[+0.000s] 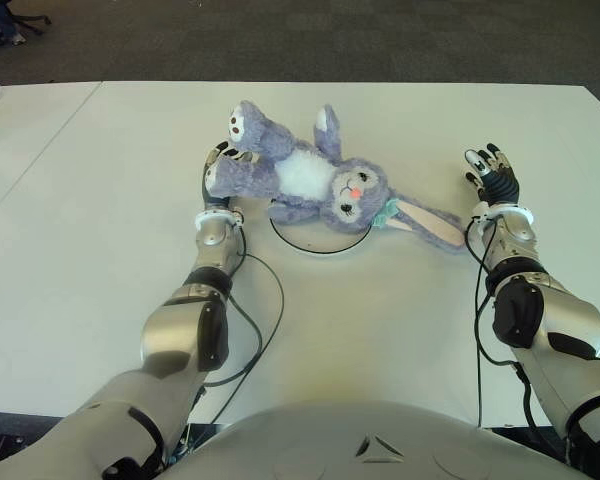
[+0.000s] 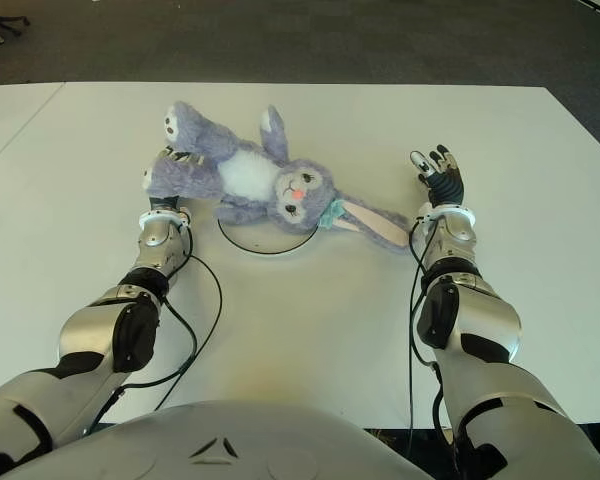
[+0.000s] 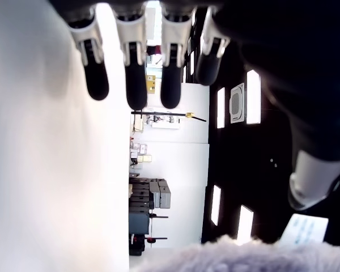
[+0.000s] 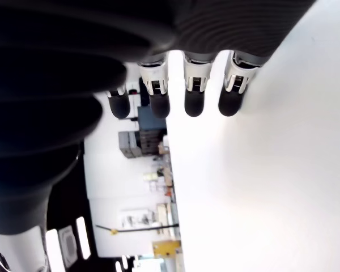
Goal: Put the doll into the plate.
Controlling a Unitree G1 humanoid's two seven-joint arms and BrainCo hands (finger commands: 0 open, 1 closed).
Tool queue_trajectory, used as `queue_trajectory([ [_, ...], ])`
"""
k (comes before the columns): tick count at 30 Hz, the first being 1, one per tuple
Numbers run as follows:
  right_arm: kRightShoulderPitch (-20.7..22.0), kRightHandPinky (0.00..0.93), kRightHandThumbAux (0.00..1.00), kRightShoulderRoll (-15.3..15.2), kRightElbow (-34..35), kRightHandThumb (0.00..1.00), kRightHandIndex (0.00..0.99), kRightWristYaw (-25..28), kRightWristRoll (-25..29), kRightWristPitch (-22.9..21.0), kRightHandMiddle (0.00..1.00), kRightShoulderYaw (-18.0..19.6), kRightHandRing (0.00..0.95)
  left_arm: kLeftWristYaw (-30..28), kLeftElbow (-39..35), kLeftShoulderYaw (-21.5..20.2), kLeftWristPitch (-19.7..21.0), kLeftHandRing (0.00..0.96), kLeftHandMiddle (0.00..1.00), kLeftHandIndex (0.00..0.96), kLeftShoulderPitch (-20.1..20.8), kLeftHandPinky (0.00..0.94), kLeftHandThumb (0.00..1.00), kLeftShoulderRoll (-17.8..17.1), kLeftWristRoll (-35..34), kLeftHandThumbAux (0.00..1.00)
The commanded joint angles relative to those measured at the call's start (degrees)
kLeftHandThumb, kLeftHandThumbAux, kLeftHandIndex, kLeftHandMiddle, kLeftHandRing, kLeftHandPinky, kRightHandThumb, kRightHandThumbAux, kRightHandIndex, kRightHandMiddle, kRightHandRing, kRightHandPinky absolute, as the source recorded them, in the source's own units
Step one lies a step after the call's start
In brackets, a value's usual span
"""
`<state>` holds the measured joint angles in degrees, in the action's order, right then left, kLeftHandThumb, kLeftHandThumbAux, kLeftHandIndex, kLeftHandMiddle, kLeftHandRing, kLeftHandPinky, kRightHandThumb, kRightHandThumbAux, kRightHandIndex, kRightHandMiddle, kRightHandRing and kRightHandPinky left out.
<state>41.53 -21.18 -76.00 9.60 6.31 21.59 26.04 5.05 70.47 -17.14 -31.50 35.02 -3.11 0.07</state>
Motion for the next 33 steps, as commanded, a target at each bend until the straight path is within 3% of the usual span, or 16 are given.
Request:
queue_trajectory([
  [1,-2.09,0.123,0.656,5.02,-1.53,0.000,0.085,-1.88,-0.02,0.12,0.113,-0.09,0.103,0.85,7.34,0.11,7.91,0.238,0.234,0.157,-10.27,0.238,0.000,2.71,0.36,0.600],
  [6,-3.22,0.128,0.663,6.43,-1.55,0.000,0.102,-2.90,-0.44,1.16,0.130,-0.31,0.118,1.14,7.31,0.30,7.48,0.240,0.235,0.155,-10.48,0.237,0.000,2.82,0.54,0.597],
  [12,-4.44,0.154,0.723,8.08,-1.51,0.000,0.151,-8.00,-2.68,2.83,0.174,-2.16,0.155,1.68,7.29,0.62,7.06,0.247,0.240,0.156,-10.75,0.248,0.000,2.95,0.90,0.607],
  [18,-8.03,0.138,0.717,12.51,-1.41,0.000,0.140,-9.50,-2.50,6.19,0.167,-2.39,0.153,1.13,7.25,0.24,5.87,0.251,0.244,0.166,-11.16,0.263,0.000,3.05,0.87,0.617],
  [22,-12.77,0.140,0.694,15.76,-1.53,0.000,0.134,-7.03,-0.55,8.20,0.157,-1.01,0.145,0.33,7.14,0.27,5.02,0.248,0.238,0.166,-11.51,0.252,0.000,2.93,0.87,0.617],
  [28,-15.74,0.132,0.684,16.84,-1.45,0.000,0.125,-5.66,-0.57,10.30,0.146,-0.76,0.135,-0.56,6.99,-0.78,4.44,0.249,0.241,0.173,-11.74,0.269,0.000,3.08,-0.33,0.597],
  [33,-18.85,0.126,0.656,17.44,-1.10,0.000,0.138,-9.37,-4.15,15.96,0.141,-3.53,0.126,-0.23,7.00,-0.78,4.92,0.257,0.244,0.181,-11.80,0.287,0.000,2.93,-0.27,0.591],
])
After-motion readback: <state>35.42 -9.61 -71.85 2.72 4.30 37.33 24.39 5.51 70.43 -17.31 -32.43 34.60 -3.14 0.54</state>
